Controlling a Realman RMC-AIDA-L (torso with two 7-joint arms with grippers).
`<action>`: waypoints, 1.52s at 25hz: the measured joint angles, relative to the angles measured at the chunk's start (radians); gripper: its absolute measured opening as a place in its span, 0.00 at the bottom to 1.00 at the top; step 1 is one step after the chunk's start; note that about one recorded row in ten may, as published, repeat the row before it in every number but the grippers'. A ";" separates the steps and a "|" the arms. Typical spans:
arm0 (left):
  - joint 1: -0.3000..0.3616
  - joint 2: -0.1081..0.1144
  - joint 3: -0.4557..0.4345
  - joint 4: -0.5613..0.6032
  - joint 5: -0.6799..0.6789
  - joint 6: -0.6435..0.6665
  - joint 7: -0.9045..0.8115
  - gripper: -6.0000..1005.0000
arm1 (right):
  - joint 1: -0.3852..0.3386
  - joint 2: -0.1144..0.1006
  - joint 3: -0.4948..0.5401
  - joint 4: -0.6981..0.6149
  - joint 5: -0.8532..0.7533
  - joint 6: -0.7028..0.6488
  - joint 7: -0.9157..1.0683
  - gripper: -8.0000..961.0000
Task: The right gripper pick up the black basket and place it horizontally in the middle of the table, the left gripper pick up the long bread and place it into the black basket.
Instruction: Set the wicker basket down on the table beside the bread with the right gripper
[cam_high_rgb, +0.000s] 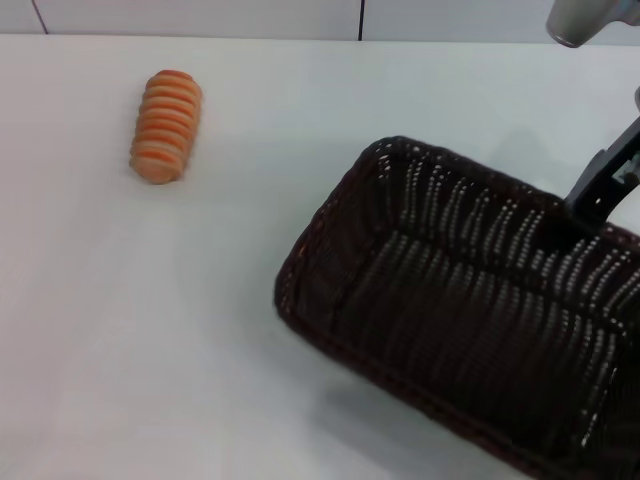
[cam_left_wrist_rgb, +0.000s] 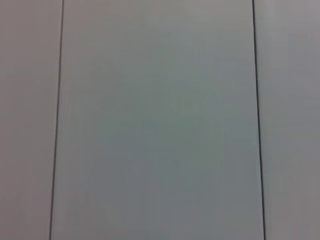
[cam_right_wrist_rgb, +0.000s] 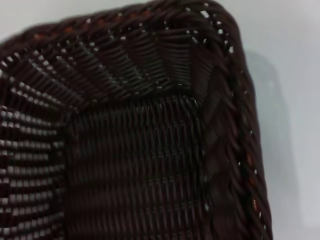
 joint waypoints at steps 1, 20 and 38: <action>0.000 0.000 0.000 0.000 0.000 0.000 0.000 0.83 | 0.006 0.003 0.000 0.000 -0.031 -0.011 0.005 0.14; -0.074 0.000 -0.003 -0.010 0.053 -0.008 0.008 0.83 | 0.140 0.069 -0.135 -0.063 -0.257 -0.242 -0.038 0.14; -0.215 -0.002 -0.010 -0.056 0.101 -0.047 0.043 0.83 | 0.205 0.112 -0.141 -0.046 -0.214 -0.306 -0.166 0.14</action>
